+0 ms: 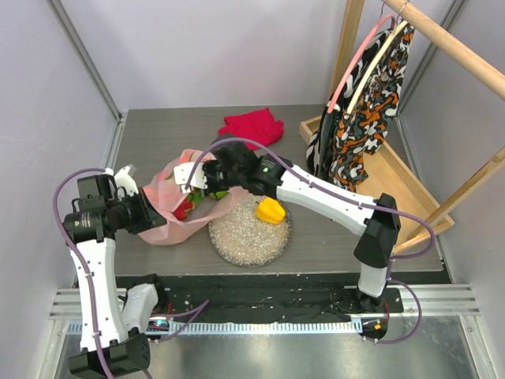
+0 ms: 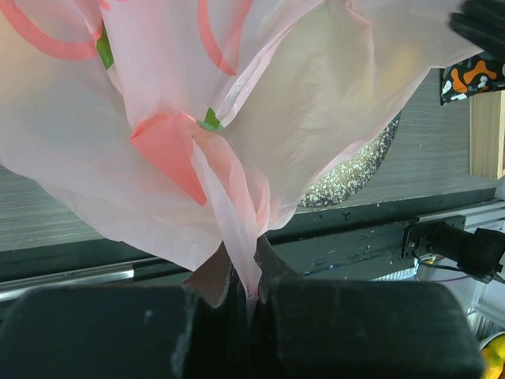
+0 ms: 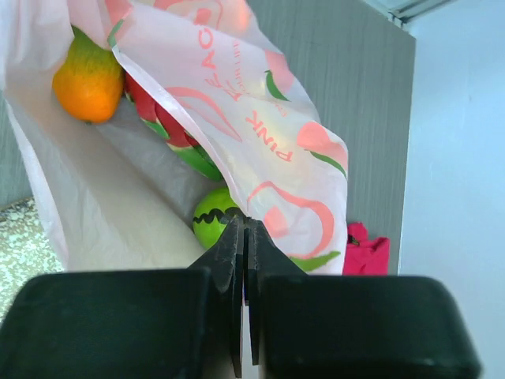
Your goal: Take the fake fruits out of the plastic bag
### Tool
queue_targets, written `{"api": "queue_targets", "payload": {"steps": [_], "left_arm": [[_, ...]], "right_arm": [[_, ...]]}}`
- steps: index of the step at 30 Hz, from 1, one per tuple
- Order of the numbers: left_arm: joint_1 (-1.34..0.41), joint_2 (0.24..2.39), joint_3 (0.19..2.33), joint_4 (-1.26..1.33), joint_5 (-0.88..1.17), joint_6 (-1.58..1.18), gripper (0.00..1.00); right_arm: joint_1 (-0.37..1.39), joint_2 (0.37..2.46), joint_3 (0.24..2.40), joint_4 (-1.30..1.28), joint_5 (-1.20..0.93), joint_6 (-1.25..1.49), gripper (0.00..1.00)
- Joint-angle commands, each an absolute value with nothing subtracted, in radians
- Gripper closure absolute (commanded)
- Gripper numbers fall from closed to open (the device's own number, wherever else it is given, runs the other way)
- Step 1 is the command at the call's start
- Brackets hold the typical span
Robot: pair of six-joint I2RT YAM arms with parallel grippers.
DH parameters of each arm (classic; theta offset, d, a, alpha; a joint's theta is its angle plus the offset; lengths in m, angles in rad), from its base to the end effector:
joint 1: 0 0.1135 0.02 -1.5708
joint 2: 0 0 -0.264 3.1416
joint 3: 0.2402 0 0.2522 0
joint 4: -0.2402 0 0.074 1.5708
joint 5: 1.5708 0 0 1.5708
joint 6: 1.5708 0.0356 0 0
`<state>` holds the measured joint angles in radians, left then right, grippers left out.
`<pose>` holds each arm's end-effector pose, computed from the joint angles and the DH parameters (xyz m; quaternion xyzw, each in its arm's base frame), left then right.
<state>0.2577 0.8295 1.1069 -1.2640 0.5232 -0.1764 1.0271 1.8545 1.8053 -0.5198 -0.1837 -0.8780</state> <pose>0.1193 0.0131 0.3456 -0.1265 0.9194 -0.2362 0.2880 0.2186 0.3742 0.3561 -0.7373 0.4704 0.1158 0.4709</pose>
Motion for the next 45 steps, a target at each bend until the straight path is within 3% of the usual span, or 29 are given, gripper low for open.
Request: {"api": "queue_targets", "payload": {"steps": [1, 2, 5, 6, 12, 13, 20, 29, 42, 45], "left_arm": [[0.242, 0.856, 1.134, -1.223, 0.534, -0.175, 1.00], [0.235, 0.861, 1.158, -1.230, 0.538, -0.173, 1.00], [0.225, 0.874, 1.187, -1.246, 0.633, -0.178, 0.97], [0.225, 0.880, 1.187, -1.244, 0.667, -0.182, 0.96], [0.225, 0.885, 1.176, -1.273, 0.860, -0.117, 0.96], [0.229, 0.881, 1.184, -1.288, 0.870, -0.106, 0.96], [0.229, 0.842, 1.170, -1.368, 0.914, -0.035, 0.96], [0.227, 0.793, 1.146, -1.395, 0.897, -0.017, 0.96], [0.230, 0.798, 1.101, -1.312, 0.867, -0.043, 0.96], [0.229, 0.811, 1.109, -1.290, 0.864, -0.043, 0.96]], "right_arm": [[1.028, 1.824, 1.752, -0.523, -0.123, -0.796, 0.99], [1.028, 1.828, 1.726, -0.508, -0.106, -0.789, 0.98], [1.028, 1.894, 1.748, -0.472, -0.039, -0.733, 0.81], [1.025, 1.923, 1.767, -0.474, -0.028, -0.710, 0.67], [1.005, 2.094, 1.926, -0.506, -0.005, -0.592, 0.47], [0.994, 2.108, 1.948, -0.509, -0.005, -0.578, 0.40], [0.913, 2.201, 1.999, -0.471, 0.040, -0.526, 0.18], [0.893, 2.466, 2.350, -0.758, 0.031, -0.476, 0.16], [0.902, 2.408, 2.174, -0.798, -0.005, -0.440, 0.20], [0.902, 2.421, 2.177, -0.819, 0.066, -0.459, 0.28]]}}
